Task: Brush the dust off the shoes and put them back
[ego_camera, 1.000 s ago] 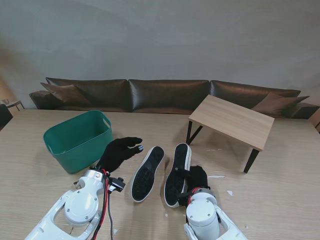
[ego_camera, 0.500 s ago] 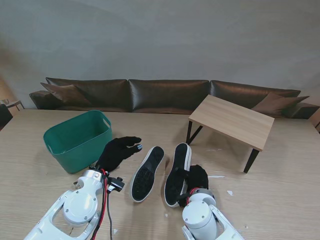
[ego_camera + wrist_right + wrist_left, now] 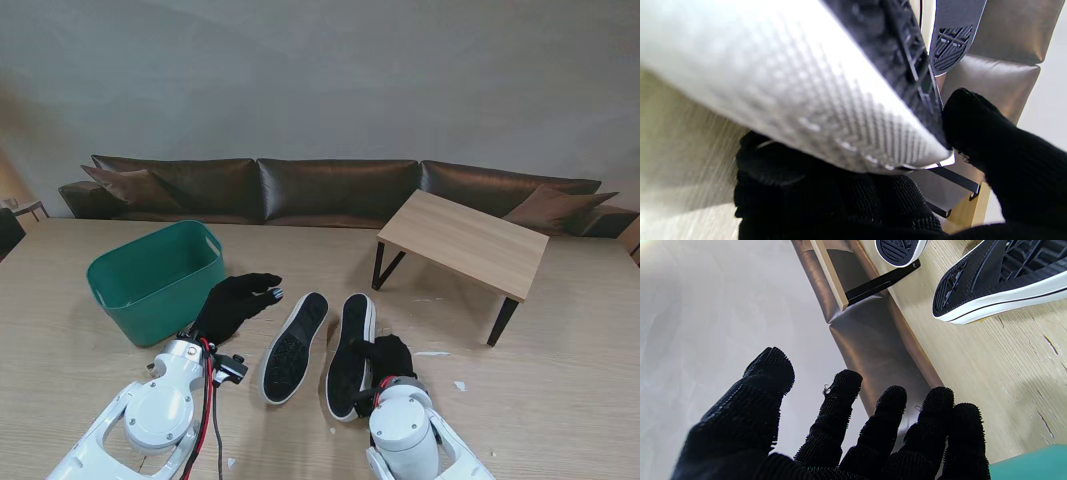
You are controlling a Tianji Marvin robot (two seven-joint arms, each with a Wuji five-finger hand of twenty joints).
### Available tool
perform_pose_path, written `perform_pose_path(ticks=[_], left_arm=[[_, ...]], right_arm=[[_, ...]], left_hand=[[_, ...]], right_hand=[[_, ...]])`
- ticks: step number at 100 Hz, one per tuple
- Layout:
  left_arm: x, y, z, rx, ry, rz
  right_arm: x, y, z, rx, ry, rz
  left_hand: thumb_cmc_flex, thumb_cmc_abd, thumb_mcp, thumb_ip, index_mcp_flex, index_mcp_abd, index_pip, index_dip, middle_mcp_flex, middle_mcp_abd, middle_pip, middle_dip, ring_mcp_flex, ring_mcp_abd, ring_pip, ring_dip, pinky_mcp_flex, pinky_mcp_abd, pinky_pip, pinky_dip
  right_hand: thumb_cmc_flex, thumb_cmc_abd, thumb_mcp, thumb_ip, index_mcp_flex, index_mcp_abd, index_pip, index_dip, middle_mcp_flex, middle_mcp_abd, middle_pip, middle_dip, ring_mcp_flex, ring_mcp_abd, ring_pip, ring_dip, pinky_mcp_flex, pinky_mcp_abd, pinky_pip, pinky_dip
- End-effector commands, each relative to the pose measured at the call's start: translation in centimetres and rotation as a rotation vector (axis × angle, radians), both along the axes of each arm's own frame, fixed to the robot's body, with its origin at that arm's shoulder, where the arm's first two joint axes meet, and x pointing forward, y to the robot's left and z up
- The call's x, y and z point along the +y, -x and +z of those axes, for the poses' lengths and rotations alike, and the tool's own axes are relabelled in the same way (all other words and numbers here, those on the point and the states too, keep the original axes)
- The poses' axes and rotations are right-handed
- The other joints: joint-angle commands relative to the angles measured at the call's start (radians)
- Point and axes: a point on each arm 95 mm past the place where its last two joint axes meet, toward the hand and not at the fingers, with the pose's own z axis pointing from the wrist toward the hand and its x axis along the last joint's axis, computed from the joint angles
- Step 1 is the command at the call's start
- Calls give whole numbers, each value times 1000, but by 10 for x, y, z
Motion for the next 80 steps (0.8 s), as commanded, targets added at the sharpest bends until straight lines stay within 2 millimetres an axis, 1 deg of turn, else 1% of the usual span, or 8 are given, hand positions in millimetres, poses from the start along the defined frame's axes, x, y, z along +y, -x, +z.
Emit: perform_pose_path(ticks=[1, 24, 37, 52, 53, 54, 56, 80], left_arm=[[-2, 1, 1, 7, 5, -16], [-2, 1, 0, 12, 4, -18], [-2, 1, -1, 13, 4, -18], [-1, 1, -1, 12, 1, -22], [-1, 1, -1, 12, 0, -22], [-1, 1, -1, 12, 0, -22], [-1, 2, -1, 12, 0, -22], [0, 2, -2, 16, 0, -27]], right_arm=[[6, 0, 5, -14, -2, 15], [4, -1, 4, -39, 69, 36], [4, 0, 4, -44, 116, 58], [4, 0, 4, -48, 165, 77], [4, 0, 4, -47, 166, 78], [4, 0, 4, -47, 166, 78], [4, 0, 4, -46, 169, 79], [3, 1, 3, -35, 194, 91]], left_hand=[[26, 26, -22, 35, 18, -6, 3, 7, 21, -14, 5, 9, -45, -1, -15, 9, -11, -42, -21, 15], [28, 26, -25, 35, 25, -1, 7, 10, 24, -15, 6, 9, -43, -2, -15, 10, -10, -42, -22, 17], [28, 27, -27, 36, 26, -1, 8, 11, 25, -13, 6, 9, -43, -2, -15, 10, -10, -42, -22, 18], [28, 27, -29, 36, 28, 0, 10, 13, 27, -13, 7, 10, -41, -1, -14, 10, -10, -42, -23, 19], [28, 28, -29, 36, 30, 0, 10, 13, 29, -13, 8, 10, -40, -1, -13, 11, -10, -42, -23, 19], [28, 28, -29, 36, 29, 0, 10, 13, 30, -13, 8, 10, -40, -1, -13, 11, -10, -42, -23, 19], [29, 27, -29, 36, 30, 2, 10, 14, 31, -13, 9, 11, -41, -1, -14, 11, -10, -42, -23, 19], [27, 30, -34, 36, 34, 3, 13, 16, 39, -13, 10, 12, -38, 1, -12, 11, -8, -40, -24, 21]], right_hand=[[33, 60, 66, 62, 1, -113, 24, -3, 26, -58, 30, 22, 51, 0, 13, 7, 230, 26, 48, 25], [0, 26, 38, 58, -34, -121, -5, 0, 8, -66, 29, 21, 52, -8, 13, 6, 220, 16, 47, 28], [-22, 4, 10, 56, -85, -118, -64, -33, -10, -68, 29, 19, 52, -5, 12, 3, 212, 15, 44, 30], [-41, -8, -10, 54, -128, -103, -67, -52, -24, -74, 33, 19, 52, -13, 4, -3, 201, 4, 38, 28], [-42, -9, -12, 56, -137, -100, -39, -95, -27, -74, 35, 14, 51, -14, 3, -6, 199, 3, 37, 26], [-42, -10, -14, 56, -143, -98, -26, -116, -28, -73, 37, 11, 51, -13, 2, -8, 196, 2, 35, 25], [-44, -13, -17, 56, -153, -95, -18, -133, -34, -73, 37, 9, 51, -11, -1, -11, 190, 1, 32, 24], [-65, -14, -41, 55, -210, -73, -1, -156, -65, -75, 46, 11, 51, -10, -28, -24, 153, -15, 2, 10]])
